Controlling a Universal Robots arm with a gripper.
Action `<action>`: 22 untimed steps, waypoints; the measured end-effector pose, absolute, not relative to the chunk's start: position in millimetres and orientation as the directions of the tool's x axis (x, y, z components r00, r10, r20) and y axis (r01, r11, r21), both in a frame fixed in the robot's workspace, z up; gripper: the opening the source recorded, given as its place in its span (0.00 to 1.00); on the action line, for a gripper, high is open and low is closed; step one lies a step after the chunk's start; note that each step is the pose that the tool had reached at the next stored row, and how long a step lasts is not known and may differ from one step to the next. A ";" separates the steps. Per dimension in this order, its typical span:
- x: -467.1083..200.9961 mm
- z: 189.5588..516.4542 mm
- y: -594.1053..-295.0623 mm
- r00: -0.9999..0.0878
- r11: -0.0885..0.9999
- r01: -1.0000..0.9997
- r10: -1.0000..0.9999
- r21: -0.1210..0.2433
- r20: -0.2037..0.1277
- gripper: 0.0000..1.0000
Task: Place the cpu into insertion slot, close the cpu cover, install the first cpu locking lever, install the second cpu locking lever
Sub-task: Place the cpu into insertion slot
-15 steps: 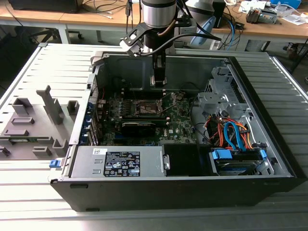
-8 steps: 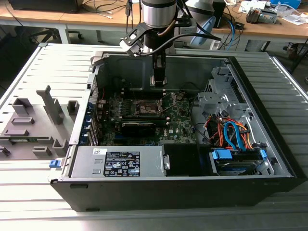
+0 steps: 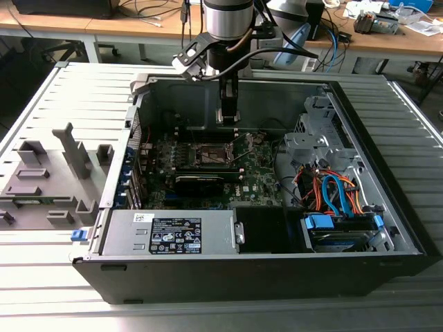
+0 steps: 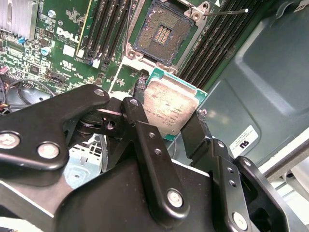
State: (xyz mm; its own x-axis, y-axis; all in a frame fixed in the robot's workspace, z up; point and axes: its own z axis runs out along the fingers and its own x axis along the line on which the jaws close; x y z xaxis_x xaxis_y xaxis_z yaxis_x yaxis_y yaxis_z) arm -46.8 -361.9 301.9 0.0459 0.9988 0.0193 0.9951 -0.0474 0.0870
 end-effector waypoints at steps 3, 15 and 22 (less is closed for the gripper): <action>-46.8 302.0 -362.0 0.048 -0.049 0.995 0.999 0.087 0.019 0.54; -46.8 302.0 -362.0 0.055 -0.056 0.995 0.998 0.087 0.019 0.54; -46.9 301.9 -361.9 0.059 -0.061 0.994 0.998 0.087 0.019 0.54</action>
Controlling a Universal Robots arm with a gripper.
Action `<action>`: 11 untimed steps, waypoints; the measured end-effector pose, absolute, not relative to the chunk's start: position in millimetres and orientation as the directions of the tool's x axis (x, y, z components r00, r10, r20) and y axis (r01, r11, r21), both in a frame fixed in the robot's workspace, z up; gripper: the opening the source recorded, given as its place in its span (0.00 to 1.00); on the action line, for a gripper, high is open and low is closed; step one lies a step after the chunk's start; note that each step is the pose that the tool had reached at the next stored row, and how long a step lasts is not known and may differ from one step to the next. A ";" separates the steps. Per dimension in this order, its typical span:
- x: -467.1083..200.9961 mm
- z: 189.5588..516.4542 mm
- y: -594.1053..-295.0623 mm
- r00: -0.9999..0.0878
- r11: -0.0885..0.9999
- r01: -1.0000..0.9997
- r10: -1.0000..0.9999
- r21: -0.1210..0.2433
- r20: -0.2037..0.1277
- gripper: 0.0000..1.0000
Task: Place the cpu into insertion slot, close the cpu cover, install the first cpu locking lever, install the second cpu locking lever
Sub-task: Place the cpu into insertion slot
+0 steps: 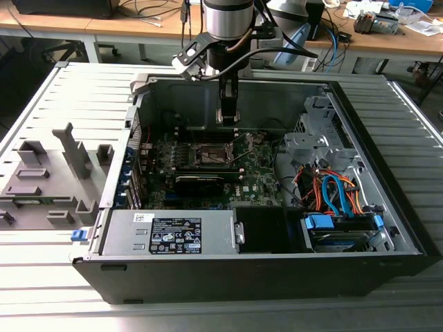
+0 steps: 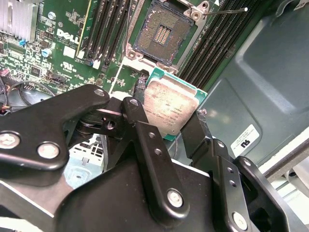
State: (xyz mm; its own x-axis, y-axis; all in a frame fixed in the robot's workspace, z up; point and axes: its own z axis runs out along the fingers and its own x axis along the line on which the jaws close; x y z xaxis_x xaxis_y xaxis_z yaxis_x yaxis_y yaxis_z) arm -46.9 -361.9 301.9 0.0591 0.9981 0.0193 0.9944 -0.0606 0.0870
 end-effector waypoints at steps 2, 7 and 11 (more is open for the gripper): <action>-46.8 301.9 -361.9 0.060 -0.062 0.994 0.998 0.087 0.019 0.54; -46.8 301.9 -361.9 0.063 -0.064 0.994 0.998 0.087 0.019 0.54; -46.9 301.9 -361.9 0.065 -0.067 0.994 0.998 0.087 0.019 0.54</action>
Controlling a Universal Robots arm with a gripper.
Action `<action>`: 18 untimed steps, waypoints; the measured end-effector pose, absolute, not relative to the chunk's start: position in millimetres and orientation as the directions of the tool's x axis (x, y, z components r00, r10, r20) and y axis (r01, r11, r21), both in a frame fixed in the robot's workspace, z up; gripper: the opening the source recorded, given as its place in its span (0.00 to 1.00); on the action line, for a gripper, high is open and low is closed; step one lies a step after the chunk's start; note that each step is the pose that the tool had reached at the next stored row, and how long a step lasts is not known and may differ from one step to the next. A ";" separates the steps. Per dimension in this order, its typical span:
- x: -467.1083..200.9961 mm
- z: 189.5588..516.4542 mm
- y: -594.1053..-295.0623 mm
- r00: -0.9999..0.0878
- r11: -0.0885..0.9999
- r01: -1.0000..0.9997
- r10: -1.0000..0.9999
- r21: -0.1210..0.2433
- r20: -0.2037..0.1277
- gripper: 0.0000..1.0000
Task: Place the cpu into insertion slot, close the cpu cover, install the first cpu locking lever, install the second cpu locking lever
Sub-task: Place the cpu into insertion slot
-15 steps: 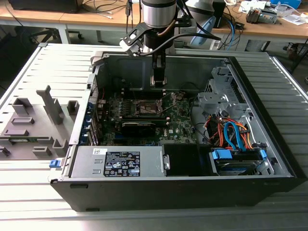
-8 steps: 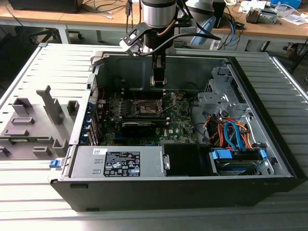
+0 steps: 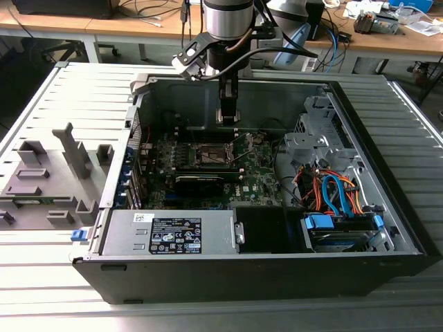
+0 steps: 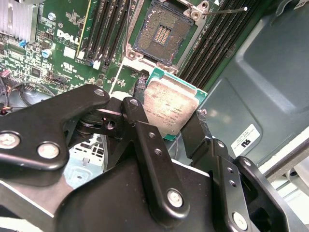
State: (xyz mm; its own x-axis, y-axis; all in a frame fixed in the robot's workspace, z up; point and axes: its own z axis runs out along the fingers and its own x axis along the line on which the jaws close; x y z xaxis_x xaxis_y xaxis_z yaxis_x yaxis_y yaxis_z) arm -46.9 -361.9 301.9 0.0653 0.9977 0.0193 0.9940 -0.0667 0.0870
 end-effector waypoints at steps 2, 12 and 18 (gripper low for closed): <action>-46.8 302.0 -361.9 0.067 -0.068 0.994 0.998 0.087 0.019 0.54; -46.8 301.9 -361.9 0.072 -0.074 0.993 0.997 0.087 0.019 0.54; -46.8 302.0 -361.9 0.076 -0.077 0.993 0.997 0.087 0.019 0.54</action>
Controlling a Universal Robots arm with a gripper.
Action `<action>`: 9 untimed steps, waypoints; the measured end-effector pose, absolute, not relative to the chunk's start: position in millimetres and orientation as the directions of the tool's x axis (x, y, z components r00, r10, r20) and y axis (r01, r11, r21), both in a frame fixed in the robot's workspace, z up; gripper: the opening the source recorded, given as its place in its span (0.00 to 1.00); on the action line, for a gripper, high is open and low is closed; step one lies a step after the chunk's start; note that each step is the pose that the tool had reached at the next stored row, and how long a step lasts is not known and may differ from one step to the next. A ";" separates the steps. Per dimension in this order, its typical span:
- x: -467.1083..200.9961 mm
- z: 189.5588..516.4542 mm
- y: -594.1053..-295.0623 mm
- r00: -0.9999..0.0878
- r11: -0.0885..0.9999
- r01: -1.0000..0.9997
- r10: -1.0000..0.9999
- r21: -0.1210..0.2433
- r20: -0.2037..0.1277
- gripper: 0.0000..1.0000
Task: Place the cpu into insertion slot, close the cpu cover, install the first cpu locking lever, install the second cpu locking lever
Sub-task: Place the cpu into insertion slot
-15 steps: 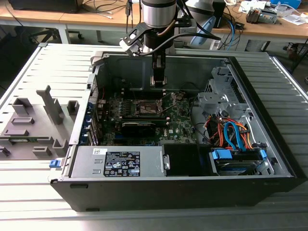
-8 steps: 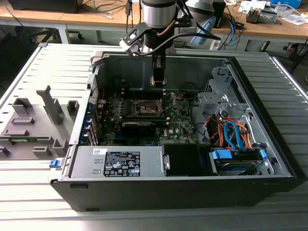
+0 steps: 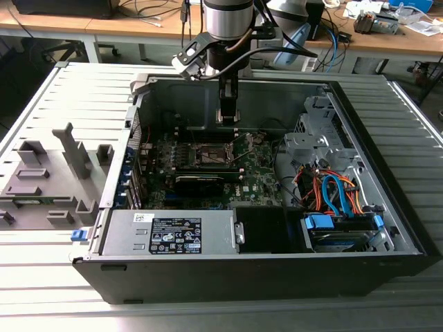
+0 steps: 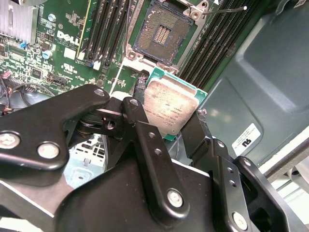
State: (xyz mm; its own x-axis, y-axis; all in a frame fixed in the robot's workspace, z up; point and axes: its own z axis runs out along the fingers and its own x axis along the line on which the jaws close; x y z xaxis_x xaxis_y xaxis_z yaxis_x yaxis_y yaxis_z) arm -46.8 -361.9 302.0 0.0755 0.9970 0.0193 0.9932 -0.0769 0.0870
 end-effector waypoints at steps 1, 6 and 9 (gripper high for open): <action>-46.8 301.9 -361.9 0.076 -0.077 0.993 0.997 0.087 0.019 0.54; -46.9 301.9 -362.0 0.079 -0.080 0.993 0.997 0.087 0.019 0.54; -46.8 301.9 -362.0 0.080 -0.081 0.993 0.997 0.087 0.019 0.54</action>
